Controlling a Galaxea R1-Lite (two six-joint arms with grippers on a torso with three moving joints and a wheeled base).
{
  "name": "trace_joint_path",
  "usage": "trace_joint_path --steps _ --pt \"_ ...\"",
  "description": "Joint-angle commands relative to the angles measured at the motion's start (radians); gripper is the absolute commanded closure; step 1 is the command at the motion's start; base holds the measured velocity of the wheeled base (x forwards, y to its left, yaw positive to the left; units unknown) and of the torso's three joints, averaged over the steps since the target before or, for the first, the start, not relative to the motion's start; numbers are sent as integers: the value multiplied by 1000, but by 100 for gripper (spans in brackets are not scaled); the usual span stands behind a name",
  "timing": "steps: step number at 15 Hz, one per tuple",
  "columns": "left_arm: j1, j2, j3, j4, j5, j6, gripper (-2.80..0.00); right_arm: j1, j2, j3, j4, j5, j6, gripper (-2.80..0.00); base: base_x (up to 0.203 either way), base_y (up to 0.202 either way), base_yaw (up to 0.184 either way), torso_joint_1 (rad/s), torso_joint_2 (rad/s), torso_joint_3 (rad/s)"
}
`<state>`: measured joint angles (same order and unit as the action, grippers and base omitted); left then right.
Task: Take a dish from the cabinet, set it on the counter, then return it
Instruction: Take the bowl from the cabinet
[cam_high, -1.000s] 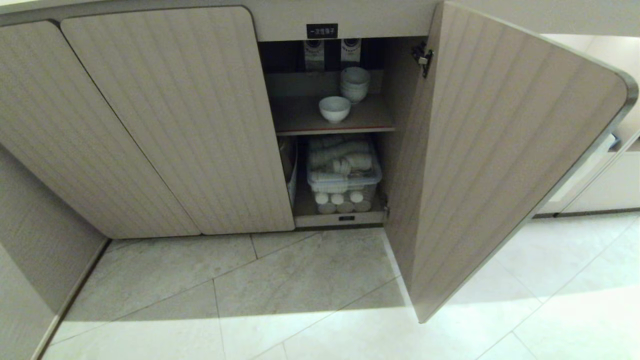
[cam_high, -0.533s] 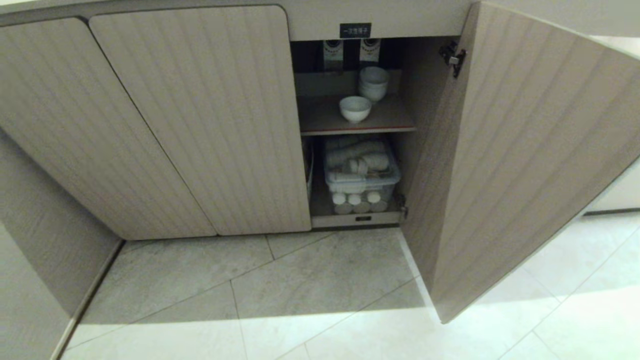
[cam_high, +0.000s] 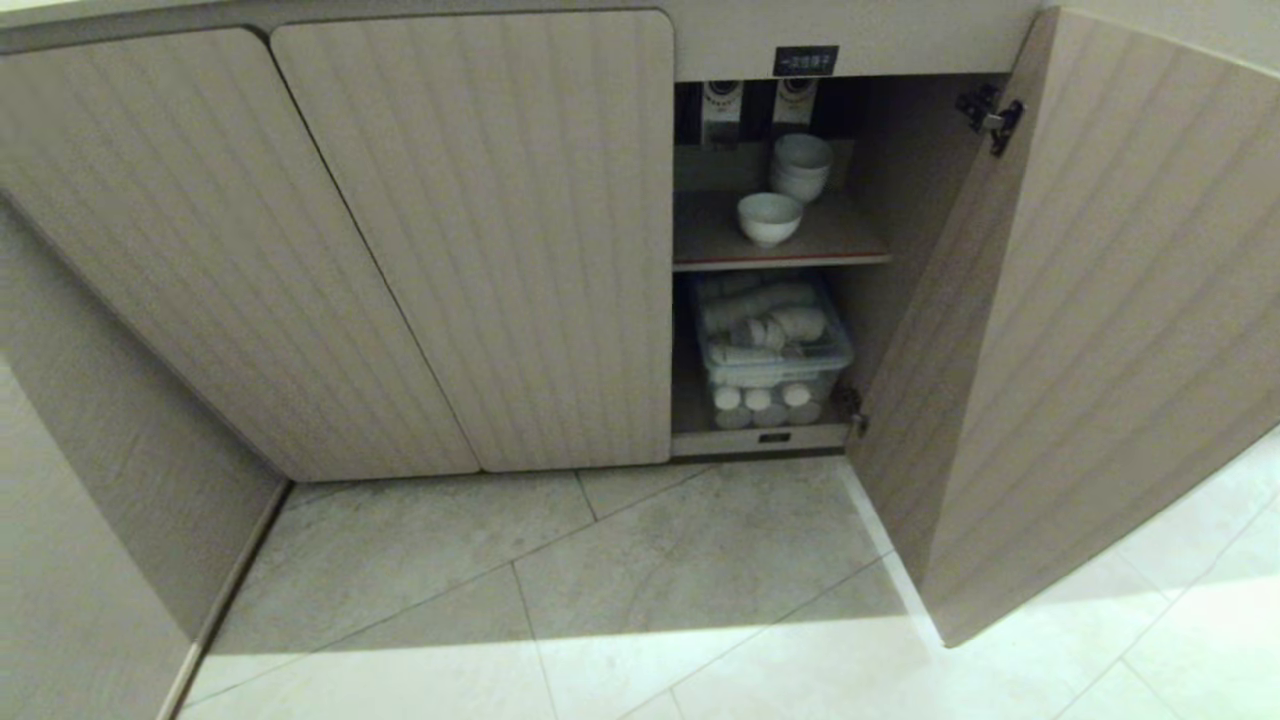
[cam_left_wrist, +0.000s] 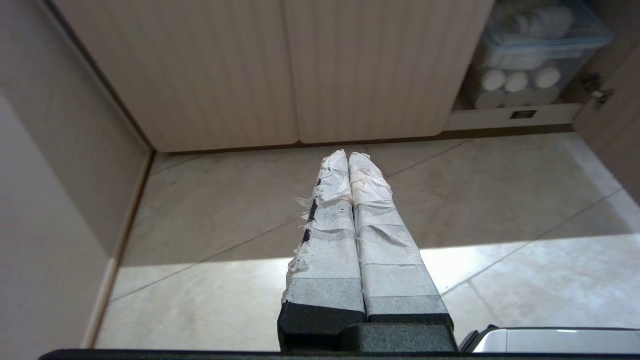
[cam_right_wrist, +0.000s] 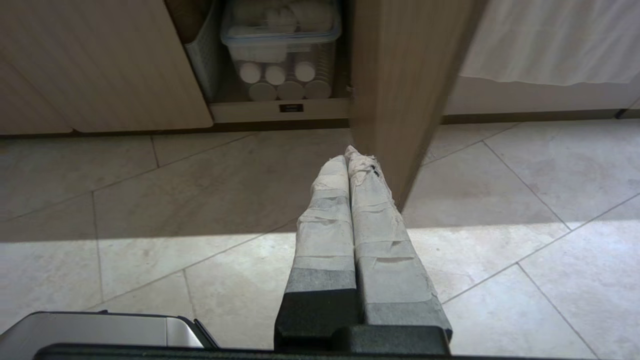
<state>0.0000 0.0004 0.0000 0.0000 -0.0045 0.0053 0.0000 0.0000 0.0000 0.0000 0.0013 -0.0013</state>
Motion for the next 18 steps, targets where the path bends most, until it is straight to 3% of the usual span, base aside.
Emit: trace_joint_path --steps 1,6,18 --pt "0 0 0 0 0 -1 0 0 0 0 0 0 0 0 0 199 -2 4 2 2" --pt "0 0 0 -2 -2 -2 0 0 0 0 0 0 0 0 0 177 -1 3 1 3" --pt "0 0 0 0 -2 2 0 0 0 0 0 0 0 0 0 0 0 0 0 0"
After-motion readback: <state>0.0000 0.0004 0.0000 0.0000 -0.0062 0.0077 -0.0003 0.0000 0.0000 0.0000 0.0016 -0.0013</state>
